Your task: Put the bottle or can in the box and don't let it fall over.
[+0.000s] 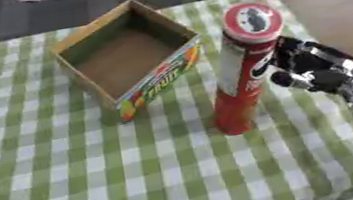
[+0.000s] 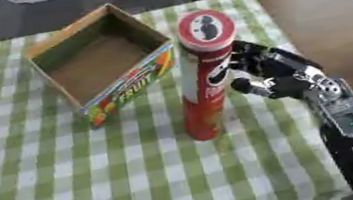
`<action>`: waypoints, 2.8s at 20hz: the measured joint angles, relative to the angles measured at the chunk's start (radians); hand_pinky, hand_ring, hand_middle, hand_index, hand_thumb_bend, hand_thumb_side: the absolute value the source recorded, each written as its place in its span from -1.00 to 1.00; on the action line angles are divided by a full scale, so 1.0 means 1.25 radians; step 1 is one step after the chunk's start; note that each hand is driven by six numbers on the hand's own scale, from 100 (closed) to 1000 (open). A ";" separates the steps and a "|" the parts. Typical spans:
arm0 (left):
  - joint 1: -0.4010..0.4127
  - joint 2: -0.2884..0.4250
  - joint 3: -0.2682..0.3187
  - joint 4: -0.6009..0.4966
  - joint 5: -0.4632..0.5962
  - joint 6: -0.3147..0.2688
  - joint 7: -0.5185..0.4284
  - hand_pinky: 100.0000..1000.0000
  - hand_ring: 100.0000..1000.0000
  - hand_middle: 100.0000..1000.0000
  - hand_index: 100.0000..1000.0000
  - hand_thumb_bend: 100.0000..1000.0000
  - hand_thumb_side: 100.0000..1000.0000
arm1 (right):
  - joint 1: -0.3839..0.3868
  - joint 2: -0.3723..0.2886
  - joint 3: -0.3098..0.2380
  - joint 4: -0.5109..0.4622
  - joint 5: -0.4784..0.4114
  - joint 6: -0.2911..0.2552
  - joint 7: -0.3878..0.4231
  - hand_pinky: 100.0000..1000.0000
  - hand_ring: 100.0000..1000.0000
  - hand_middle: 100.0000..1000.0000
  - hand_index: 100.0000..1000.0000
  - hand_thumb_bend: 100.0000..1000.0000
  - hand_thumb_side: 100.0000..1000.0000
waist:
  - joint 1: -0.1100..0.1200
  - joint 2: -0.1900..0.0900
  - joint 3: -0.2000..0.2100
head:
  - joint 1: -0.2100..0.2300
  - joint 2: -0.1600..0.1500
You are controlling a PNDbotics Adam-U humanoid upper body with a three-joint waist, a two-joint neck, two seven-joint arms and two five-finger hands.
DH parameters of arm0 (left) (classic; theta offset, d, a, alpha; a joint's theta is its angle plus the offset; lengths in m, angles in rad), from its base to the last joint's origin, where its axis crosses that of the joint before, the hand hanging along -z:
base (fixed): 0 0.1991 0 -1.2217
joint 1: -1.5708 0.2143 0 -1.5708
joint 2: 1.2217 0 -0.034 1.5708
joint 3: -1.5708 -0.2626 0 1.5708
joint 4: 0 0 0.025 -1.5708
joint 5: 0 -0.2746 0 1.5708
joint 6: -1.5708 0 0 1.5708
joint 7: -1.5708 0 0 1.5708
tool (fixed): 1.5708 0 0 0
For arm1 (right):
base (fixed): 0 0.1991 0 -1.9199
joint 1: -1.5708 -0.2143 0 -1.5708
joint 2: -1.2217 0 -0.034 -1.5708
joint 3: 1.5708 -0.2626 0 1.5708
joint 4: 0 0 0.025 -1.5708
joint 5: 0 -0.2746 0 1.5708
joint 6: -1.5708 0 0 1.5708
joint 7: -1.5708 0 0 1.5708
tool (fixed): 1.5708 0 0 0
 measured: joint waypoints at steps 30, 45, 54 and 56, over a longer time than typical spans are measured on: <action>0.003 0.000 0.004 0.004 0.000 0.001 -0.011 1.00 1.00 1.00 0.71 -0.72 0.52 | 0.004 -0.003 0.027 -0.053 0.040 -0.004 -0.014 1.00 1.00 1.00 1.00 0.03 -0.02 | -0.002 0.000 0.001 | -0.001 0.000; 0.004 -0.006 0.004 0.004 0.000 0.005 -0.017 1.00 1.00 1.00 0.70 -0.72 0.52 | -0.032 0.010 0.045 -0.052 0.063 0.000 -0.021 1.00 1.00 1.00 1.00 0.04 -0.04 | -0.003 0.000 0.006 | -0.008 0.000; 0.004 -0.006 0.004 0.004 0.000 0.008 -0.022 1.00 1.00 1.00 0.69 -0.72 0.52 | -0.039 0.017 0.053 -0.048 0.068 0.004 -0.023 1.00 1.00 1.00 1.00 0.05 -0.01 | -0.004 0.000 0.007 | -0.009 0.000; 0.004 -0.006 0.004 0.004 -0.001 0.009 -0.023 1.00 1.00 1.00 0.69 -0.72 0.52 | -0.039 0.018 0.054 -0.047 0.067 0.005 -0.022 1.00 1.00 1.00 1.00 0.05 -0.02 | -0.004 0.000 0.007 | -0.009 0.000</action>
